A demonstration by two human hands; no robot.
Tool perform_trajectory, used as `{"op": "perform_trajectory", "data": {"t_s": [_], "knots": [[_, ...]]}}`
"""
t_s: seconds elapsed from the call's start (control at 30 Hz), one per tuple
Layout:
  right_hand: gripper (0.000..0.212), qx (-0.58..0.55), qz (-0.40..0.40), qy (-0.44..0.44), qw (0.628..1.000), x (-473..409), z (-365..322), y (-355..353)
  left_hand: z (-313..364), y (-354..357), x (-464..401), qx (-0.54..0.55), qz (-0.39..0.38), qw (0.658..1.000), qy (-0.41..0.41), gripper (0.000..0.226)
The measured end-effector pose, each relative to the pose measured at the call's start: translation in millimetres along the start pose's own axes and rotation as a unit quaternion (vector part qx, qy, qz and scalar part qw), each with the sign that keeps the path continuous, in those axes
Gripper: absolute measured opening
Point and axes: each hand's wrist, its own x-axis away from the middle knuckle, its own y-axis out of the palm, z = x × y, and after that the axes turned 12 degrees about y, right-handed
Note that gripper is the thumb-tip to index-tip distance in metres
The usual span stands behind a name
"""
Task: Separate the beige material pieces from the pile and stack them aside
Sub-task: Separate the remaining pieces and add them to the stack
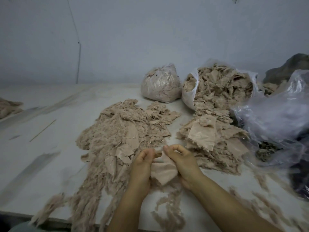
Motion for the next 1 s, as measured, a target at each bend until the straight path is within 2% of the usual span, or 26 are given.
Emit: {"op": "perform_trajectory", "data": {"t_s": [0.07,0.1,0.17,0.23,0.33,0.4,0.47,0.53,0.57,0.6,0.63,0.67,0.7,0.73,0.77,0.83,0.93,1.0], "knots": [[0.013,0.008,0.004,-0.042,0.999,0,-2,3,3,7,3,0.042,-0.063,0.996,-0.037,0.038],[0.013,0.015,0.007,-0.060,0.998,1,-4,5,6,10,5,0.044,-0.081,0.995,-0.043,0.037],[0.026,0.022,0.017,-0.072,0.997,2,-4,7,6,13,5,0.022,-0.054,0.998,-0.018,0.026],[0.036,0.037,0.014,-0.038,0.998,1,-1,4,4,12,3,0.005,-0.004,1.000,0.021,0.019],[0.026,0.082,-0.030,0.024,0.996,5,1,2,5,10,1,0.000,0.018,0.999,0.045,0.019],[0.021,0.080,-0.019,0.033,0.996,4,-1,-1,6,8,1,-0.044,0.030,0.997,0.063,0.020],[0.021,0.064,-0.025,0.040,0.997,4,-4,-7,6,0,-1,-0.068,0.049,0.993,0.082,0.024],[0.020,0.023,-0.034,0.050,0.998,5,-9,-18,10,-12,-5,-0.062,0.085,0.993,0.063,0.023],[0.021,0.006,-0.033,0.047,0.998,4,-10,-24,11,-20,-7,-0.073,0.077,0.993,0.049,0.022],[0.022,-0.001,-0.032,0.041,0.999,3,-11,-29,14,-26,-6,-0.100,0.030,0.994,0.028,0.022],[0.022,0.001,-0.035,0.030,0.999,2,-11,-30,17,-29,-3,-0.152,-0.057,0.987,-0.006,0.020],[0.022,0.013,-0.038,0.016,0.999,0,-11,-30,22,-29,1,-0.214,-0.167,0.961,-0.045,0.013],[0.025,0.032,-0.036,-0.005,0.999,-1,-11,-28,30,-27,7,-0.275,-0.265,0.921,-0.081,0.013],[0.028,0.056,-0.023,-0.035,0.998,-2,-11,-24,37,-25,10,-0.335,-0.322,0.880,-0.097,0.033],[0.034,0.084,-0.001,-0.074,0.994,-2,-10,-20,42,-23,10,-0.373,-0.327,0.864,-0.089,0.052],[0.046,0.139,0.050,-0.151,0.977,-3,-8,-15,46,-14,7,-0.391,-0.288,0.873,-0.041,0.074],[0.045,0.166,0.074,-0.192,0.964,-3,-2,-7,37,11,8,-0.282,-0.240,0.929,0.020,0.053],[0.044,0.160,0.098,-0.187,0.964,-4,1,-5,23,23,9,-0.219,-0.156,0.962,0.040,0.051]]}}
